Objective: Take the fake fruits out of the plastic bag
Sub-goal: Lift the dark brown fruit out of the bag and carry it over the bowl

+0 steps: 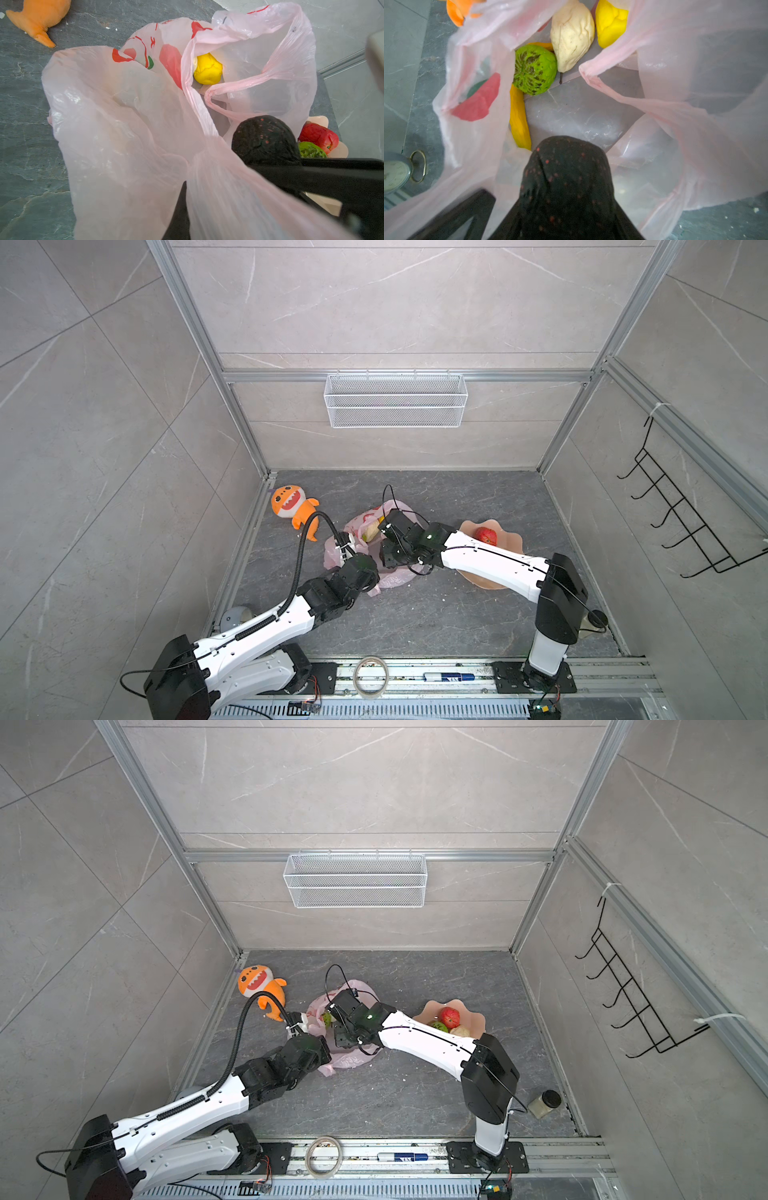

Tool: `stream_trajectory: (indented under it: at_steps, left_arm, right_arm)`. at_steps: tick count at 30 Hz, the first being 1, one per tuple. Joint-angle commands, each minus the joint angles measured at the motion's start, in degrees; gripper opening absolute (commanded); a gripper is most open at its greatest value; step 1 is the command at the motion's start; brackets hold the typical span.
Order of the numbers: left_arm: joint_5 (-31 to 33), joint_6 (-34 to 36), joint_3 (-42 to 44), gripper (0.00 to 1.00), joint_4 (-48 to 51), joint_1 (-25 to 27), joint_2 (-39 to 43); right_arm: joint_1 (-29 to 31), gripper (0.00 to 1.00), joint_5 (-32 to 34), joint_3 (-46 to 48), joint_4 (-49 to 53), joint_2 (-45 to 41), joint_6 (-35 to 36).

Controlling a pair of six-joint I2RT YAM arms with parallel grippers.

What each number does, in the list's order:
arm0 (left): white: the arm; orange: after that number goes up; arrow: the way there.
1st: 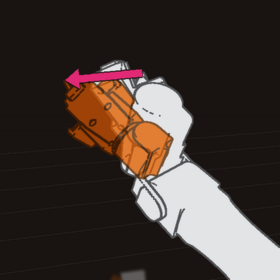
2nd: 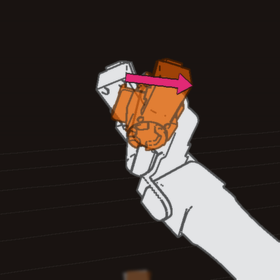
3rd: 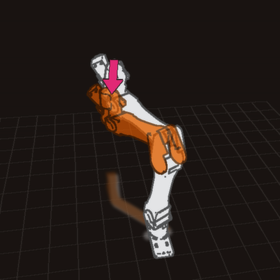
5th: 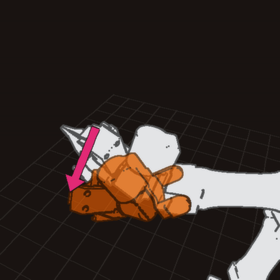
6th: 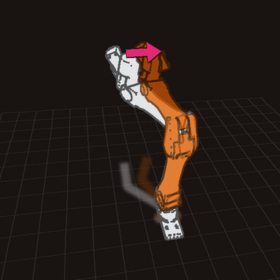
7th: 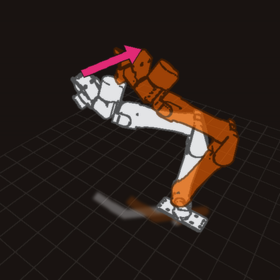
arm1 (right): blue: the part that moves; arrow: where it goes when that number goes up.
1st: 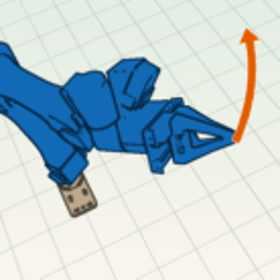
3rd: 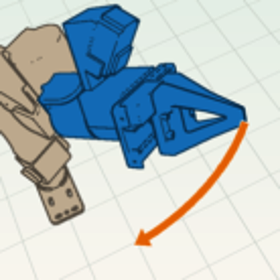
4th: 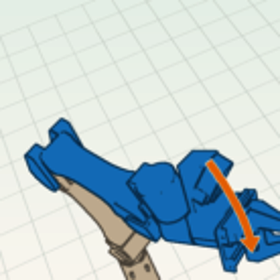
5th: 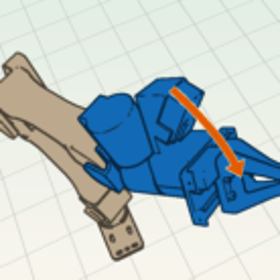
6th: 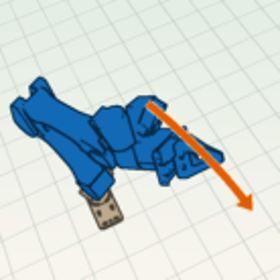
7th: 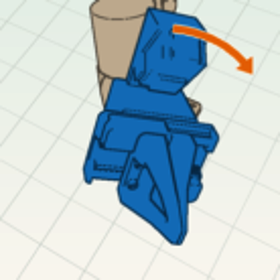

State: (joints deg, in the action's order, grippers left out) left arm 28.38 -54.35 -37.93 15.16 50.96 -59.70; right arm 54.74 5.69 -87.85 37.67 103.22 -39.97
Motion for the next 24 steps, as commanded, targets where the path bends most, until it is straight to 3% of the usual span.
stream_trajectory:
  at_steps: [1,14,24]
  left_arm:
    - [1.61,1.9,-2.15,0.0,-0.13,-0.25,-0.5]
    - [1.42,3.62,-2.85,0.0,-1.74,-0.25,-1.11]
    - [0.93,4.51,-2.94,0.0,-2.83,-0.25,-1.3]
  right_arm:
    - [0.38,0.27,-1.94,1.25,2.44,-3.88,2.26]
    - [-0.18,0.27,4.57,2.89,9.97,-13.54,4.07]
    - [-5.77,0.27,10.07,5.96,15.79,-22.51,5.88]
